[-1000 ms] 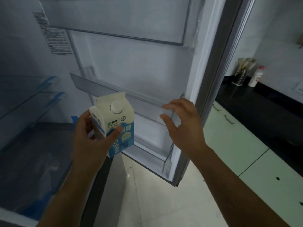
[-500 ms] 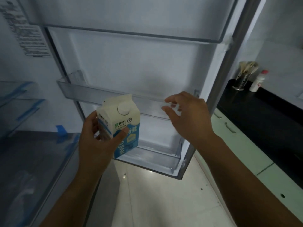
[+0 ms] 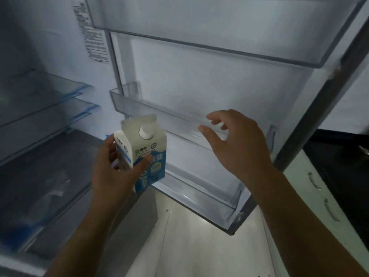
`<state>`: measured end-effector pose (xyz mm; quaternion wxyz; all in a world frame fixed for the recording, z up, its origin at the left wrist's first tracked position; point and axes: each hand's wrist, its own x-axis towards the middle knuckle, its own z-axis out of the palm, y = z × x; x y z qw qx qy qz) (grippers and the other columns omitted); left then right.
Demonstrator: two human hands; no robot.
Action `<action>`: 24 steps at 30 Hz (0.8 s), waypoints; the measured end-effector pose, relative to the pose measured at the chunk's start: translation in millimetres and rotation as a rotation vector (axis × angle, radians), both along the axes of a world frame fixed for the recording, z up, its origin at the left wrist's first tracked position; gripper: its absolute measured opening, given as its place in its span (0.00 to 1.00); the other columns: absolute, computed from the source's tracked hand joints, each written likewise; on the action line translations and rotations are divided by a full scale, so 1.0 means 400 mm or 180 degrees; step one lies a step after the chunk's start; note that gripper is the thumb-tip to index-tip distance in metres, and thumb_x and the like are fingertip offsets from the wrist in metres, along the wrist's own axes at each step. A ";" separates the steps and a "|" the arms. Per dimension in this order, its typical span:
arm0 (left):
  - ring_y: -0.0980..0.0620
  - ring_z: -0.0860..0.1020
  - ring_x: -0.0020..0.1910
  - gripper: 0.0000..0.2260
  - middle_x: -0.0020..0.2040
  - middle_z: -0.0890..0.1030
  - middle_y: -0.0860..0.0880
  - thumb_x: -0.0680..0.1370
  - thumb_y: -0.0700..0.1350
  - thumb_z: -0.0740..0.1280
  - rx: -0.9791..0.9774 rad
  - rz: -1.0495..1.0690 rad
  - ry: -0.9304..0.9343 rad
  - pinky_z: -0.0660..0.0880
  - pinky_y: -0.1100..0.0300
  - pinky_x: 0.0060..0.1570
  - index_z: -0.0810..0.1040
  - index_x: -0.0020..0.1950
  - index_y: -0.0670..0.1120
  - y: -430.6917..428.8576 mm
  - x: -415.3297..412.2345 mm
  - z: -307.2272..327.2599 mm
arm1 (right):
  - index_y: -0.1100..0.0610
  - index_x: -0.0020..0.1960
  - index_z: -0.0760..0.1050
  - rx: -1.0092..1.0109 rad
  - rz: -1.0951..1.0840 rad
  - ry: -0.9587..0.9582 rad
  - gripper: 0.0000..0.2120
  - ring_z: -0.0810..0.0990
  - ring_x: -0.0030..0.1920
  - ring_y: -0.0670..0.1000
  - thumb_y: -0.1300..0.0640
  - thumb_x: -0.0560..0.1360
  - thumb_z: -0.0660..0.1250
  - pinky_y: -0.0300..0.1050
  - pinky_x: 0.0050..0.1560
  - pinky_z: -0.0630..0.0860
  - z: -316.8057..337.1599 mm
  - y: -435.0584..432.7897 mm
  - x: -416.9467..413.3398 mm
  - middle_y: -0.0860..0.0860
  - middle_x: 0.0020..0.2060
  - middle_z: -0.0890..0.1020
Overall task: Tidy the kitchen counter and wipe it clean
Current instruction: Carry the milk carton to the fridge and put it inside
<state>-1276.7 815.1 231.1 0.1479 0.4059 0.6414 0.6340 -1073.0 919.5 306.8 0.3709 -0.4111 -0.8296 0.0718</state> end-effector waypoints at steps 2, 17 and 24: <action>0.53 0.78 0.57 0.35 0.57 0.79 0.53 0.58 0.60 0.73 -0.0021 0.0324 0.0048 0.78 0.46 0.53 0.71 0.63 0.54 -0.022 0.000 0.010 | 0.53 0.59 0.75 0.0022 0.0430 0.0067 0.18 0.76 0.50 0.45 0.43 0.74 0.63 0.33 0.47 0.70 0.002 0.013 -0.037 0.48 0.53 0.81; 0.55 0.77 0.56 0.36 0.58 0.77 0.55 0.57 0.63 0.72 -0.0177 0.2387 0.0394 0.78 0.47 0.52 0.69 0.62 0.54 -0.250 -0.289 0.131 | 0.56 0.60 0.74 -0.0296 0.2564 -0.0086 0.18 0.76 0.57 0.52 0.45 0.76 0.60 0.46 0.54 0.73 -0.054 0.015 -0.671 0.52 0.56 0.79; 0.67 0.77 0.52 0.31 0.57 0.78 0.55 0.66 0.50 0.76 0.0189 0.2686 0.0407 0.77 0.68 0.46 0.69 0.66 0.49 -0.212 -0.552 0.167 | 0.60 0.59 0.75 -0.0330 0.2675 -0.0138 0.17 0.76 0.55 0.56 0.50 0.76 0.63 0.46 0.51 0.73 -0.075 0.056 -1.019 0.56 0.56 0.78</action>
